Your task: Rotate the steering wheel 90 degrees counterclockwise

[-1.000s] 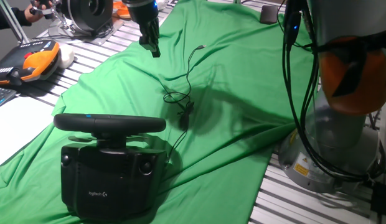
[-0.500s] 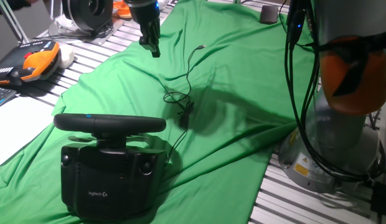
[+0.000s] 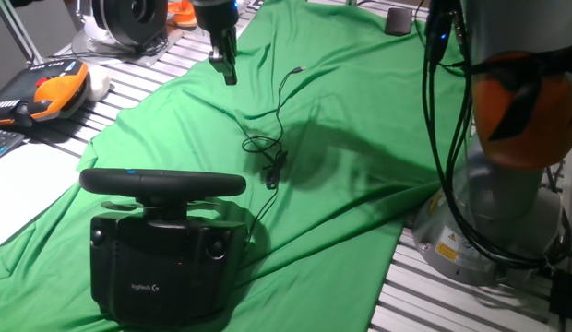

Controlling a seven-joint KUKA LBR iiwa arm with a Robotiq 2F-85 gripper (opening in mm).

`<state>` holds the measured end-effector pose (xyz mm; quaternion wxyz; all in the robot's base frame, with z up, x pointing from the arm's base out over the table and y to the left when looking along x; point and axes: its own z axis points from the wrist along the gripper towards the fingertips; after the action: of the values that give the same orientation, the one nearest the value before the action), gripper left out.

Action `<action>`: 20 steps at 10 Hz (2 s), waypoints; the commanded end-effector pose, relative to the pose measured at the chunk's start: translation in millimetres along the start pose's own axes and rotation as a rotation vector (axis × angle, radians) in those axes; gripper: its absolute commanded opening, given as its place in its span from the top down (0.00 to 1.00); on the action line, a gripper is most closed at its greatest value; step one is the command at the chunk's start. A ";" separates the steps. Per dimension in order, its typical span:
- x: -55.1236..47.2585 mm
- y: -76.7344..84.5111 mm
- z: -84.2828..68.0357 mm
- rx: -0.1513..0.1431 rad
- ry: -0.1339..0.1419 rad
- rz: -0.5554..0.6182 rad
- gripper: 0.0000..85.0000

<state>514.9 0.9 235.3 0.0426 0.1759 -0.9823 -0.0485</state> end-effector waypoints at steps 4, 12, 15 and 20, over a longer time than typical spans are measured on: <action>-18.9 24.1 -1.2 -0.071 0.000 0.018 1.00; -39.5 149.9 -6.7 -0.127 0.026 0.168 1.00; -36.6 184.8 -9.7 -0.112 0.031 0.232 1.00; -33.9 214.5 -3.9 -0.111 0.032 0.295 1.00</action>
<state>473.7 193.6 260.7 0.0744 0.0286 -0.9925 -0.0932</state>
